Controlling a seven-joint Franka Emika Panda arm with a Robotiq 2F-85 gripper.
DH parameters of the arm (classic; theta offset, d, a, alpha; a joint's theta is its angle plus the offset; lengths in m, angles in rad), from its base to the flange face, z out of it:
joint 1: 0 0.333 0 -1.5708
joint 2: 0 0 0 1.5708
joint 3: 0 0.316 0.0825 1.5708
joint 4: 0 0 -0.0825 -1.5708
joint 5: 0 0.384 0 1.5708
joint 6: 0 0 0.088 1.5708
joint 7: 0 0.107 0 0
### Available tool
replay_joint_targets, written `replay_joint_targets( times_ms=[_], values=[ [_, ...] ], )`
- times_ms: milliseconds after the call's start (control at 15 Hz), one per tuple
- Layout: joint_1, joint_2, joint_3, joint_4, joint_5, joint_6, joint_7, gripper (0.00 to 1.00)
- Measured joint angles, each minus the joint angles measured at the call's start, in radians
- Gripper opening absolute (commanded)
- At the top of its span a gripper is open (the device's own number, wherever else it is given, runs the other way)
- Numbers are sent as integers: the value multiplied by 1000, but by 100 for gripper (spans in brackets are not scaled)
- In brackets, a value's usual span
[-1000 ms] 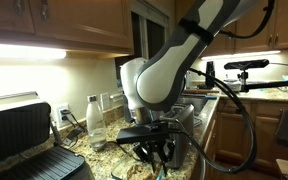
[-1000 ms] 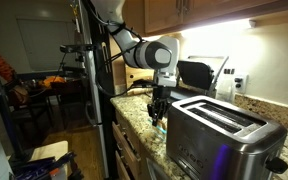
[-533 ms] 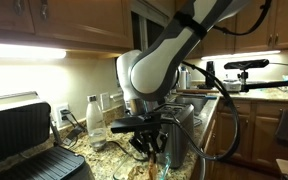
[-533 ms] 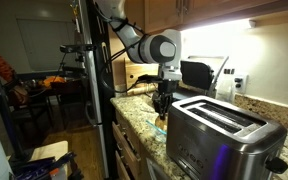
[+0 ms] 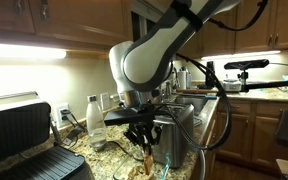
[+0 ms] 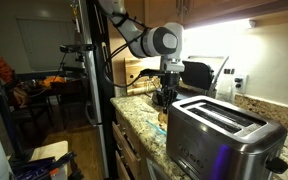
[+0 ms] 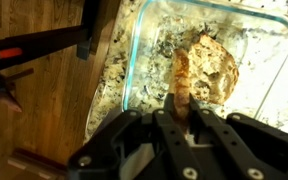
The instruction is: Put one slice of bread in the toaster
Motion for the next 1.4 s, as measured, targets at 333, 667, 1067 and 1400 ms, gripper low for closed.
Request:
replay_joint_targets(
  times_ms=[333,667,1067,1400],
  values=[
    [10,-30,0,34,-34,-75,55,3],
    [15,-98,1,35,-50,-125,120,3],
    [13,-170,2,36,-88,-199,169,3],
    [5,-230,2,46,-128,-279,196,3]
  ],
)
